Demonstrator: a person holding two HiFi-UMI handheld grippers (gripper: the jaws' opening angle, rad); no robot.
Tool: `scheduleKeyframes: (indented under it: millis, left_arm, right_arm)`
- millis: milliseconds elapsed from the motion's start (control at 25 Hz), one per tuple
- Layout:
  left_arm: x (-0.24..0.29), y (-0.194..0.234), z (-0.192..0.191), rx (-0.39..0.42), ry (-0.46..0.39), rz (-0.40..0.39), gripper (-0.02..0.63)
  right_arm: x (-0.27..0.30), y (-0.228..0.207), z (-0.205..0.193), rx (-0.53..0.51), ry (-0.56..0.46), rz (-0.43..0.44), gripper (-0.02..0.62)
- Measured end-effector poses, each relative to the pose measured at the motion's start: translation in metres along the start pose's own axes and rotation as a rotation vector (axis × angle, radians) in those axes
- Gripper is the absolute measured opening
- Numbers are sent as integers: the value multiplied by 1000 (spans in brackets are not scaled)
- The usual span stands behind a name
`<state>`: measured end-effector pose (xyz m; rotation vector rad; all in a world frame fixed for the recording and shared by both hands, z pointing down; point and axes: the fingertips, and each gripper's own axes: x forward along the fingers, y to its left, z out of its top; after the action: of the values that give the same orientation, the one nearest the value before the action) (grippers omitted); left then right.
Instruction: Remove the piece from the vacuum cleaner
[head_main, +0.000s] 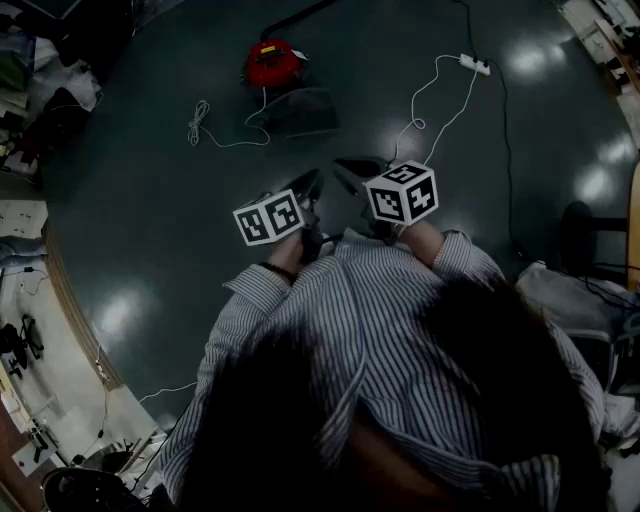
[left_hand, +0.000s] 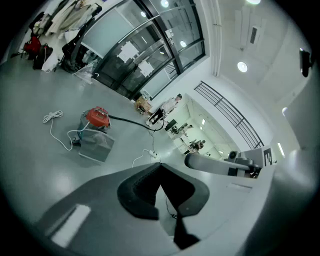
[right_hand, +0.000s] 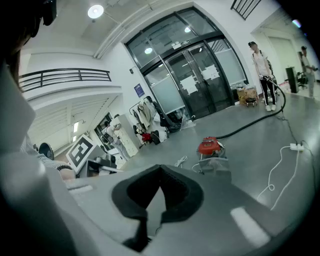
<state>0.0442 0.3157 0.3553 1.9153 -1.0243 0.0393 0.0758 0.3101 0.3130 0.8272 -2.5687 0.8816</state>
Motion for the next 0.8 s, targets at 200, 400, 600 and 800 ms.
scheduleKeyframes:
  millis: [200,400,600,800]
  left_arm:
    - [-1,-4,3,16,0,3,3]
    - [-3,1,1,8,3,10,3]
    - [-1,4,7,4,2,10,3]
    - [3,5,8,-7,-1,-5,3]
  right_arm:
    - [1,-3,-4,-16,29,-10,2]
    - [4,-2,-6,-22,39,-10,2]
    - [9,-2,-3,-25,50,-9,2]
    - [12,-8,-7,-50,73,-39,2]
